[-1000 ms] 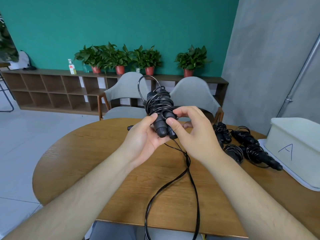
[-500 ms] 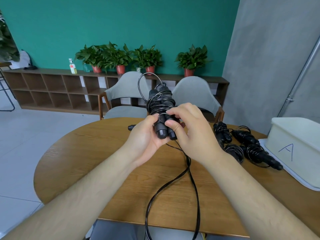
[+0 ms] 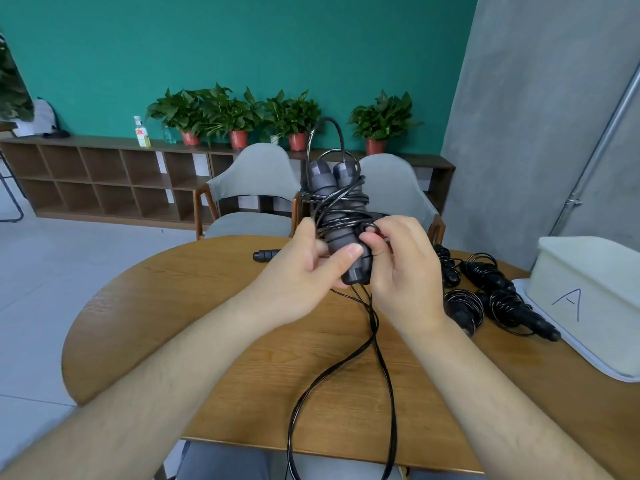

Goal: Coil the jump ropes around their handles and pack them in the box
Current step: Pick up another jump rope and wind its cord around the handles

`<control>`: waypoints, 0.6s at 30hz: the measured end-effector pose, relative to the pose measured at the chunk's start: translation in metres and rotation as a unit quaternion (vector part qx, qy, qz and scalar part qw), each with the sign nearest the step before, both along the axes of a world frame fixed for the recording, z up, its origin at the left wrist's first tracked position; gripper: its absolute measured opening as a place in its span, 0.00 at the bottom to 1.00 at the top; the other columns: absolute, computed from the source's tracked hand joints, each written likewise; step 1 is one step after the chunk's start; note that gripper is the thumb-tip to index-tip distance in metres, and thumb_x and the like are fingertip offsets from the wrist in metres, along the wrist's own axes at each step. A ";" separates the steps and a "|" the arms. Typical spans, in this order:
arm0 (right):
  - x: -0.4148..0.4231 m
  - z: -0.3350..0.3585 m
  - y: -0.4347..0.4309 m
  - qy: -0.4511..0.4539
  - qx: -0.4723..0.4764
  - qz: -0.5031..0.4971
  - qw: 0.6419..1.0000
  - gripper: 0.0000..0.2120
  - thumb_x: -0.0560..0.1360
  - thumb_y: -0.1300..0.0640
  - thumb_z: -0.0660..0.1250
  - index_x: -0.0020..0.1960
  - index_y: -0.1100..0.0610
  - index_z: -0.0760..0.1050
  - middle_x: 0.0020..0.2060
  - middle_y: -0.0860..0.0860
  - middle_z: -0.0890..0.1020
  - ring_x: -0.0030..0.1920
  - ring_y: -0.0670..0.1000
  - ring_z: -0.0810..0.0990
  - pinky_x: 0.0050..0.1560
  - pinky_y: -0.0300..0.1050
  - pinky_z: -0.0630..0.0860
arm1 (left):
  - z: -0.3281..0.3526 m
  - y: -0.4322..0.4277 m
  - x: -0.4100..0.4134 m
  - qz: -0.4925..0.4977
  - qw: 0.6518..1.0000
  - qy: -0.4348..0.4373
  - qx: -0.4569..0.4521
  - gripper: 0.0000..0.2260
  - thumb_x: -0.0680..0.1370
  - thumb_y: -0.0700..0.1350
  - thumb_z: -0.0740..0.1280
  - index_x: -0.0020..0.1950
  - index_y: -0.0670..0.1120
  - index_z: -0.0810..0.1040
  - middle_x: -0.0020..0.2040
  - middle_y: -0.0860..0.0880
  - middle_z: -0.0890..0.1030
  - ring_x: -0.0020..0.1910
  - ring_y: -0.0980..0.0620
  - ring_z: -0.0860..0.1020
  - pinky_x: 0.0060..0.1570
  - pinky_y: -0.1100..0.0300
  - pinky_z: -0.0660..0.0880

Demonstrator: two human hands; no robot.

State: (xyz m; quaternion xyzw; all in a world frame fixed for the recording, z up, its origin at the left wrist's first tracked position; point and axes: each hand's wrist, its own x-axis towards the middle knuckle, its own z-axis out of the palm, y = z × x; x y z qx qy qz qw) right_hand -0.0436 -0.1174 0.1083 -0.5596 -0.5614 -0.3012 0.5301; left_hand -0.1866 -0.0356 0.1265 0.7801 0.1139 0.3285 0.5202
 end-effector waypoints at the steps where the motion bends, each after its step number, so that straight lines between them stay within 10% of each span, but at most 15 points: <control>1: 0.001 0.000 0.000 -0.021 0.002 -0.012 1.000 0.08 0.81 0.63 0.63 0.50 0.67 0.79 0.44 0.56 0.79 0.47 0.50 0.76 0.52 0.35 0.71 | -0.002 -0.002 0.001 0.008 1.000 -0.008 0.006 0.25 0.77 0.55 0.66 0.67 0.41 0.66 0.54 0.45 0.84 0.53 0.50 0.85 0.51 0.48 0.83; 18: -0.006 0.013 -0.006 -0.217 -0.163 -0.118 0.955 0.13 0.70 0.70 0.71 0.54 0.68 0.79 0.44 0.59 0.77 0.43 0.59 0.77 0.31 0.50 0.76 | -0.007 -0.001 0.007 0.048 0.987 -0.065 -0.139 0.13 0.83 0.44 0.64 0.63 0.38 0.69 0.50 0.36 0.84 0.49 0.44 0.86 0.47 0.50 0.84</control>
